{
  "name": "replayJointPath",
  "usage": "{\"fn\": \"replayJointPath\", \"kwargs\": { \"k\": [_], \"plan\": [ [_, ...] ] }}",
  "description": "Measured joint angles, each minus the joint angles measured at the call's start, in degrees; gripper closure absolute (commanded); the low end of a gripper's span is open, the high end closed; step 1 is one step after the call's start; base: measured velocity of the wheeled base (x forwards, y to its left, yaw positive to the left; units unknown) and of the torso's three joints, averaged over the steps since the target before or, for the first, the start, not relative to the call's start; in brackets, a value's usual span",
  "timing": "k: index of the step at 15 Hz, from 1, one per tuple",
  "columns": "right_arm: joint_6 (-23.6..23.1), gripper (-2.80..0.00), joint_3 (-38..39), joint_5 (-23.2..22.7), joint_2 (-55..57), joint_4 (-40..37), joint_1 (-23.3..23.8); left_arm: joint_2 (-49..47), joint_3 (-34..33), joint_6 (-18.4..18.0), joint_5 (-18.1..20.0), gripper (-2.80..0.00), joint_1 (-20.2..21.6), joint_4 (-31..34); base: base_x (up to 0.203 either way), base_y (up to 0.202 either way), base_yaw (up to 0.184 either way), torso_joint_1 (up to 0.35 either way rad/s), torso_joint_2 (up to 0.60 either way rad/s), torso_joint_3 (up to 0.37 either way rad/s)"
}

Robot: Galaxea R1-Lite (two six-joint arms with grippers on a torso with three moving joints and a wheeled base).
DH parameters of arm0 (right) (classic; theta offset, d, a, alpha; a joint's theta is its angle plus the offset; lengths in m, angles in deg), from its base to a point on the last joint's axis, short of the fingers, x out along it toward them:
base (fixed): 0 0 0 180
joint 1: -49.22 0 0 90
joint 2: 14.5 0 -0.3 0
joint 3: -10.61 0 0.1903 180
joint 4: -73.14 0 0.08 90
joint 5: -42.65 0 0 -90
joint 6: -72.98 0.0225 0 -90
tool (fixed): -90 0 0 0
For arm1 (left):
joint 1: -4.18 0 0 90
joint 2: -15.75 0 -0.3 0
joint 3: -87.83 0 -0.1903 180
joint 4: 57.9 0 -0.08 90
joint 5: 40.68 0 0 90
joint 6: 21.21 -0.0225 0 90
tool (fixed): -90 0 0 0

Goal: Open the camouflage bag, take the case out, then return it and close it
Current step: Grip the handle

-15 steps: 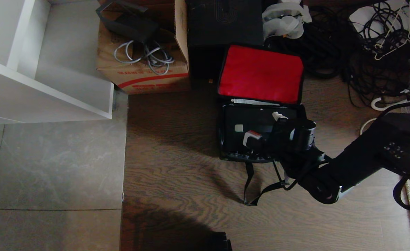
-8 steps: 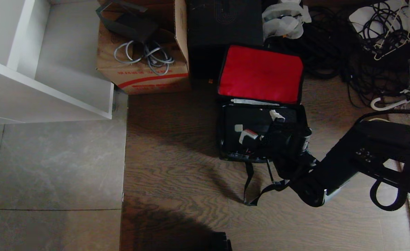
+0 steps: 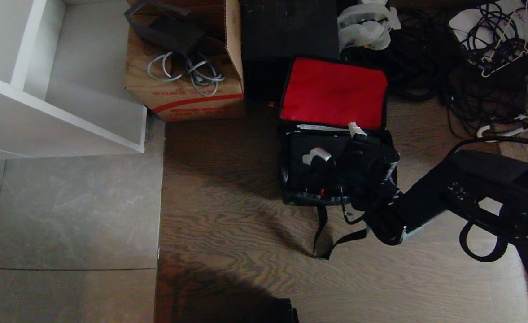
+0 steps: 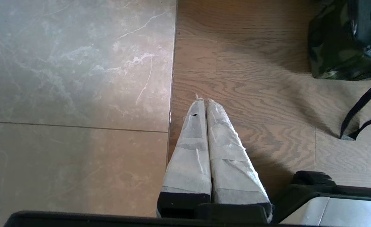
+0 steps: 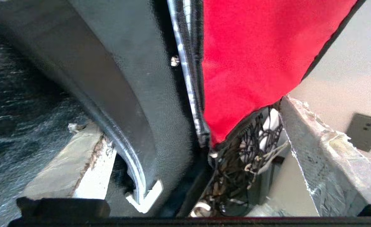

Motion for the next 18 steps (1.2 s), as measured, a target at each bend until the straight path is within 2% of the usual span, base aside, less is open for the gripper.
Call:
{"fn": "replayJointPath", "kwargs": {
  "k": [2,5,7,14,18],
  "plan": [
    [-0.1,-2.8,-1.38,0.66,0.2,-0.06,0.62,0.0,0.0,0.0,-0.01,0.0,-0.02,0.0,0.0,0.0,0.0,0.0,0.0,0.0],
    [0.29,-2.8,-4.02,6.08,1.34,0.0,0.85,0.0,0.0,-0.01,0.0,0.0,-0.01,0.0,0.0,0.0,0.0,0.0,0.0,0.0],
    [0.52,-2.8,-5.41,7.29,2.72,1.08,0.95,0.0,0.0,0.0,0.0,0.0,-0.02,0.0,0.0,0.0,0.0,0.0,0.0,0.0],
    [-0.7,-2.8,-6.35,6.7,8.31,6.26,0.74,0.0,0.0,0.0,0.01,0.0,-0.02,0.0,0.0,0.0,0.0,0.0,0.0,0.0],
    [-5.25,-2.8,-6.58,2.78,10.36,7.0,0.73,0.0,0.0,0.0,0.0,0.0,-0.02,0.0,0.0,0.0,0.0,0.0,0.0,0.0]
  ]
}}
